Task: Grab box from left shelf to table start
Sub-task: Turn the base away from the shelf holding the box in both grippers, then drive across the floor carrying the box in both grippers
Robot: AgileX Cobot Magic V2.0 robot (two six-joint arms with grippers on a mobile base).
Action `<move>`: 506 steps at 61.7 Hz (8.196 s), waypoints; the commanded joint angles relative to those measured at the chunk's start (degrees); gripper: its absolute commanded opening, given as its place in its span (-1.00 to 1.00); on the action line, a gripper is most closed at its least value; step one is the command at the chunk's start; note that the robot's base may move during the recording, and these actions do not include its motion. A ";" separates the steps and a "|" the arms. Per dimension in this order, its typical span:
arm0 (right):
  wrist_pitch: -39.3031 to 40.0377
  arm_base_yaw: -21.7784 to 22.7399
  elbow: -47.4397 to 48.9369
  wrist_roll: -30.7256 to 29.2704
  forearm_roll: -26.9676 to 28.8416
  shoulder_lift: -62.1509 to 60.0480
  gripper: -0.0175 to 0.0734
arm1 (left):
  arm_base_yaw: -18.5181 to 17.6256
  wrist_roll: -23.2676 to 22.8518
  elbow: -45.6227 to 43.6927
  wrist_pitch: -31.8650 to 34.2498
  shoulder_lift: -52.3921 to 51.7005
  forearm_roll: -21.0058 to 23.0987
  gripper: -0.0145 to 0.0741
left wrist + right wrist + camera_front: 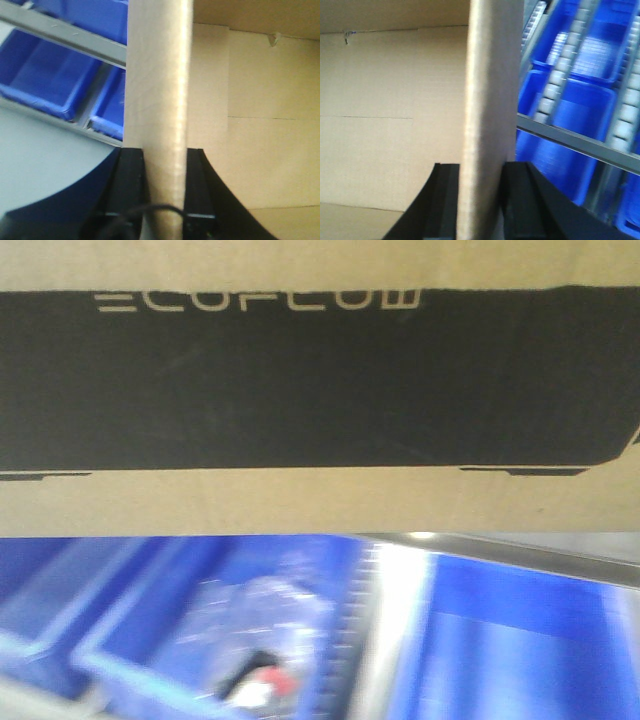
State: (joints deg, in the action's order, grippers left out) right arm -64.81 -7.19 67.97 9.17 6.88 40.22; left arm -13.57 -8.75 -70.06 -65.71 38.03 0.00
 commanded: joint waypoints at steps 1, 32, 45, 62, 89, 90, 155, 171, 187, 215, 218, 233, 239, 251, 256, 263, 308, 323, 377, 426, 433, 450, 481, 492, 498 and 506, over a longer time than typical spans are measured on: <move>5.61 0.52 2.03 -0.34 -6.88 -0.03 -0.56 | -0.07 -0.98 -2.20 9.41 -0.88 -0.62 -0.79; 5.61 0.52 2.03 -0.34 -6.88 -0.03 -0.56 | -0.07 -0.98 -2.20 9.41 -0.88 -0.62 -0.79; 5.61 0.52 2.03 -0.34 -6.88 -0.03 -0.56 | -0.07 -0.98 -2.20 9.41 -0.88 -0.62 -0.79; 5.61 0.52 2.03 -0.34 -6.88 -0.03 -0.56 | -0.07 -0.98 -2.20 9.41 -0.88 0.00 -0.79; 5.61 0.52 2.03 -0.34 -6.88 -0.03 -0.56 | -0.07 -0.98 -2.20 9.29 -0.88 0.72 -0.79; 5.61 0.52 2.03 -0.34 -6.88 -0.03 -0.56 | -0.07 -0.98 -2.20 9.29 -0.88 0.72 -0.80; 5.57 0.52 2.03 -0.34 -6.88 -0.03 -0.56 | -0.07 -0.98 -2.20 9.41 -0.55 0.72 -0.79; 5.57 0.52 2.03 -0.34 -6.88 -0.03 -0.56 | -0.07 -0.98 -2.20 9.41 -0.55 0.72 -0.79; 5.57 0.52 2.03 -0.34 -6.88 -0.03 -0.56 | -0.07 -0.98 -2.20 9.41 -0.55 0.72 -0.79; 5.57 0.52 2.03 -0.34 -6.88 -0.03 -0.56 | -0.07 -0.98 -2.20 9.41 -0.55 0.72 -0.79; 5.57 0.52 2.03 -0.34 -6.88 -0.03 -0.56 | -0.07 -0.98 -2.20 9.41 -0.55 0.72 -0.79; 5.57 0.52 2.03 -0.34 -6.88 -0.03 -0.56 | -0.07 -0.98 -2.20 9.41 -0.55 0.72 -0.79; 5.57 0.52 2.03 -0.34 -6.88 -0.03 -0.56 | -0.07 -0.98 -2.20 9.41 -0.55 0.72 -0.79; 5.57 0.52 2.03 -0.34 -6.88 -0.03 -0.56 | -0.07 -0.98 -2.20 9.41 -0.55 0.72 -0.79; 5.57 0.52 2.03 -0.34 -6.88 -0.03 -0.56 | -0.07 -0.98 -2.20 9.41 -0.55 0.72 -0.79; 5.57 0.52 2.03 -0.34 -6.88 -0.03 -0.56 | -0.07 -0.98 -2.20 9.41 -0.55 0.72 -0.79; 5.57 0.52 2.03 -0.34 -6.88 -0.03 -0.56 | -0.07 -0.98 -2.20 10.86 -0.55 0.72 -0.79; 5.57 0.52 2.03 -0.34 -6.88 -0.03 -0.56 | -0.07 -0.98 -2.20 10.75 -0.55 0.72 -0.79; 5.57 0.52 2.03 -0.34 -6.88 -0.03 -0.56 | -0.07 -0.98 -2.20 10.42 -0.55 0.49 -0.79; 5.47 0.52 1.98 -0.34 -6.88 0.03 -0.56 | -0.07 -0.98 -2.20 10.62 -0.55 1.18 -0.79; 5.40 0.52 1.98 -0.34 -6.88 0.03 -0.56 | -0.07 -0.98 -2.20 10.14 -0.55 1.18 -0.79; 5.04 0.52 1.98 -0.34 -6.88 0.04 -0.56 | -0.07 -0.98 -2.20 10.81 -0.05 0.82 -0.79; 4.77 0.52 1.98 -0.34 -6.88 0.05 -0.56 | -0.07 -0.98 -2.20 10.08 0.52 0.73 -0.79; 4.75 0.52 1.98 -0.34 -6.88 0.05 -0.56 | -0.07 -0.98 -2.20 10.31 0.66 0.73 -0.79; 4.76 0.52 1.98 -0.34 -6.88 0.05 -0.56 | -0.07 -0.98 -2.20 10.31 0.66 0.58 -0.79; 4.77 0.52 1.98 -0.34 -6.88 0.05 -0.56 | -0.07 -0.98 -2.20 11.11 0.66 0.59 -0.79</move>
State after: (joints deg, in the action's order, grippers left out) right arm -65.65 -7.19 67.97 9.17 6.31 40.08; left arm -13.57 -8.61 -69.92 -65.07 39.14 0.42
